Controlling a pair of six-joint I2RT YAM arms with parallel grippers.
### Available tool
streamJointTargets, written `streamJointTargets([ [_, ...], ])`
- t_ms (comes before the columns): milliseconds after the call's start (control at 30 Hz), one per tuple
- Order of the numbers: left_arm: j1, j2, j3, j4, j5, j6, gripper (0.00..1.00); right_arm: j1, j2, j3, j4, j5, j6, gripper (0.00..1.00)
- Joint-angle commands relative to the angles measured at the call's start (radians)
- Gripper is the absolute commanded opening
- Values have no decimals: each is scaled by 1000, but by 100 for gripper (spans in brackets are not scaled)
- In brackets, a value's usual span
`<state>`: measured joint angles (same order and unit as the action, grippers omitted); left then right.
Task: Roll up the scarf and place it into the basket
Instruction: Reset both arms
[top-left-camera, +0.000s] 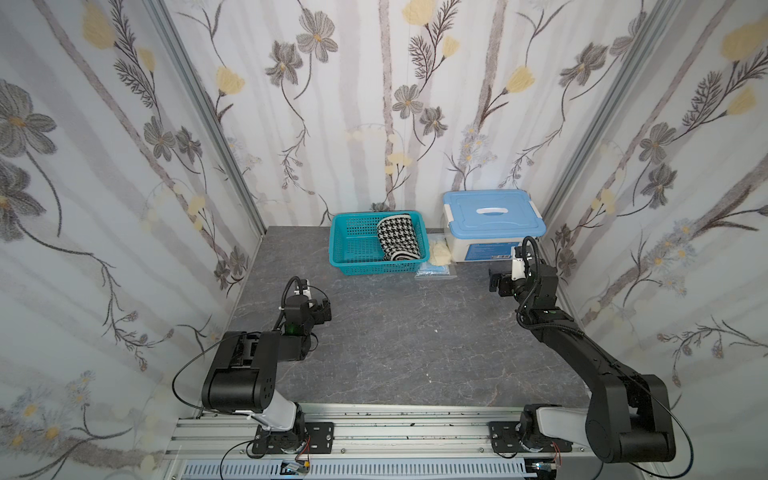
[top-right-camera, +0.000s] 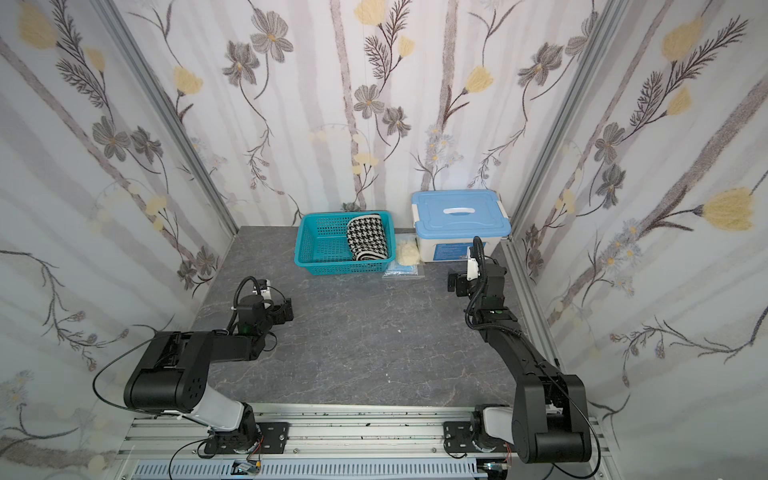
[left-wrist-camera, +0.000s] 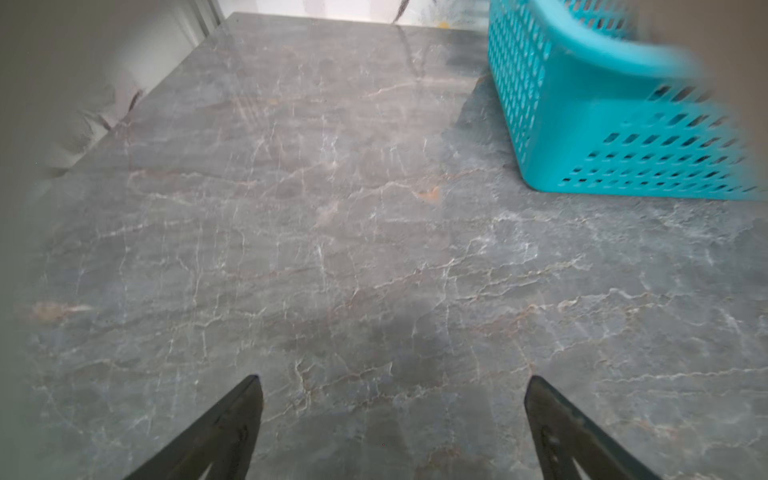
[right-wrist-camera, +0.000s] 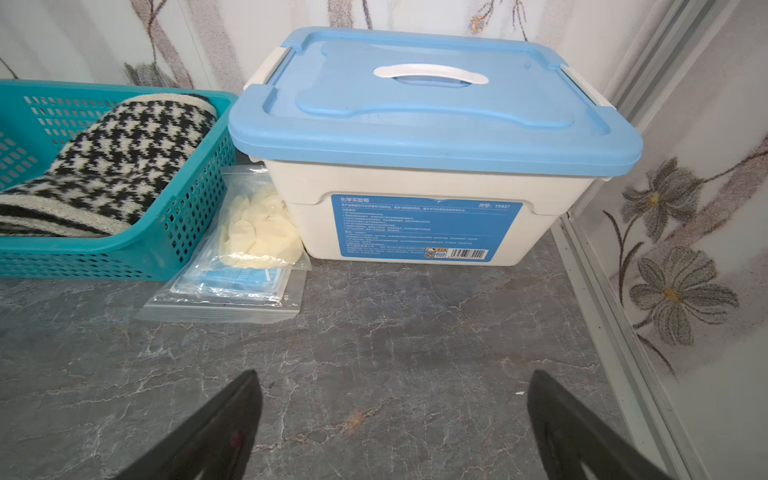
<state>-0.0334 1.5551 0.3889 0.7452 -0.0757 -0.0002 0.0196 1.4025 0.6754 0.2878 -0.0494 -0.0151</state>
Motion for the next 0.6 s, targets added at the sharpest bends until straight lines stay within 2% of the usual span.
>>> streamJointTargets([
  [0,3,-2,-3,145,-12,0,100,-7,-48,-58,103,-19,16,100],
  [100,4,3,5,141,-20,-3,100,-33,-75,-95,144,-59,36,100],
  [267,7,4,7,137,-13,-4,100,-54,-116,-201,223,-32,75,100],
  [467,10,3,10,131,-4,-6,100,-63,16,-244,384,-25,95,100],
  [567,12,4,10,130,-2,-6,100,-41,42,-228,378,-43,58,100],
])
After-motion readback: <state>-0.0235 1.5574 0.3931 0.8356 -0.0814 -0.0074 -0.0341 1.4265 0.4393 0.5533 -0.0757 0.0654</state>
